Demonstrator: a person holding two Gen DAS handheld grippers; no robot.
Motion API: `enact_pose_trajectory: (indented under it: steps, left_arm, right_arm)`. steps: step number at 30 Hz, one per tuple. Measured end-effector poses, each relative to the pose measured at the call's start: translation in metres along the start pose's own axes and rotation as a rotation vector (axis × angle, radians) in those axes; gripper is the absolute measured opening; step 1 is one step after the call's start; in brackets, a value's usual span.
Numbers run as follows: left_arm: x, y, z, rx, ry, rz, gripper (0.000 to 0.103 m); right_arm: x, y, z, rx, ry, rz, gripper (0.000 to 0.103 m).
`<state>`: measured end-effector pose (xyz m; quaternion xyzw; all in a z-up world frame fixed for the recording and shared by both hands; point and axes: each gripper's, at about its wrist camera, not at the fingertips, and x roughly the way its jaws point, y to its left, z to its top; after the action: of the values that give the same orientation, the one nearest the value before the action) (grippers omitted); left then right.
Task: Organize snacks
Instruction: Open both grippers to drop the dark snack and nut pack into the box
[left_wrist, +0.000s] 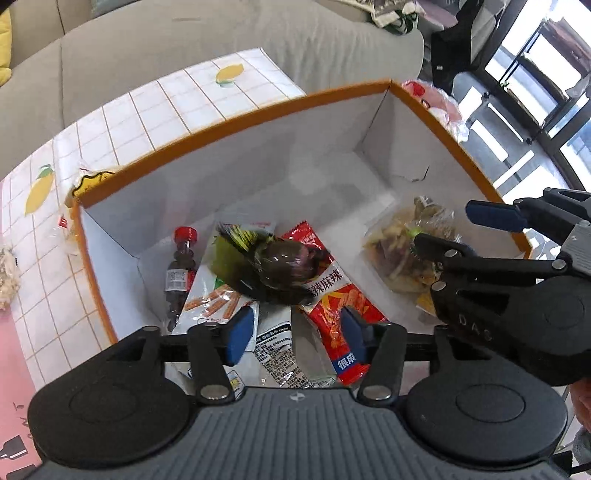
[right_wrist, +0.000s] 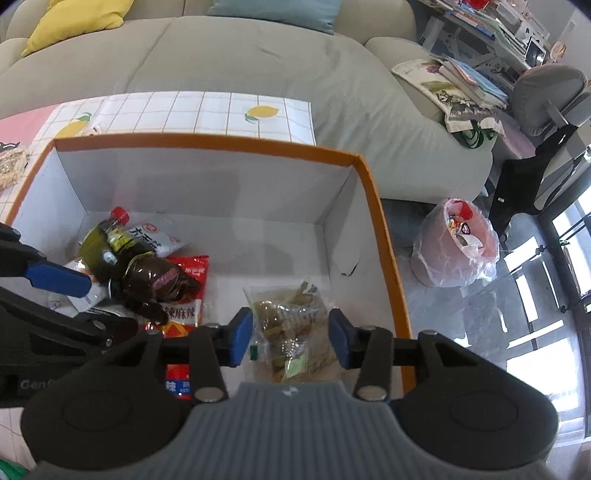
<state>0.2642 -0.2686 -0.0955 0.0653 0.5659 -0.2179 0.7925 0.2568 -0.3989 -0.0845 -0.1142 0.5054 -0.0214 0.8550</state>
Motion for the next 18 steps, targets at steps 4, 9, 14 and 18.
enact_pose_trajectory:
  steps: [4,9,14,18]
  left_arm:
    - [-0.014,0.003,0.001,-0.014,-0.016,-0.008,0.070]
    - [-0.035,0.003,-0.002,-0.001,-0.059,-0.016,0.073]
    - [-0.075,0.004,-0.019,0.070,-0.181,0.052,0.074]
    - [-0.107,0.011,-0.040,0.084,-0.281,0.097,0.077]
  right_arm:
    - [-0.011,-0.001,0.005,0.018,-0.014,-0.032,0.070]
    - [-0.027,-0.008,0.010,0.067,-0.020,-0.029,0.076]
    - [-0.050,-0.010,0.007,0.134,-0.050,-0.019,0.079]
    - [-0.070,-0.005,-0.002,0.218,-0.080,0.016,0.081]
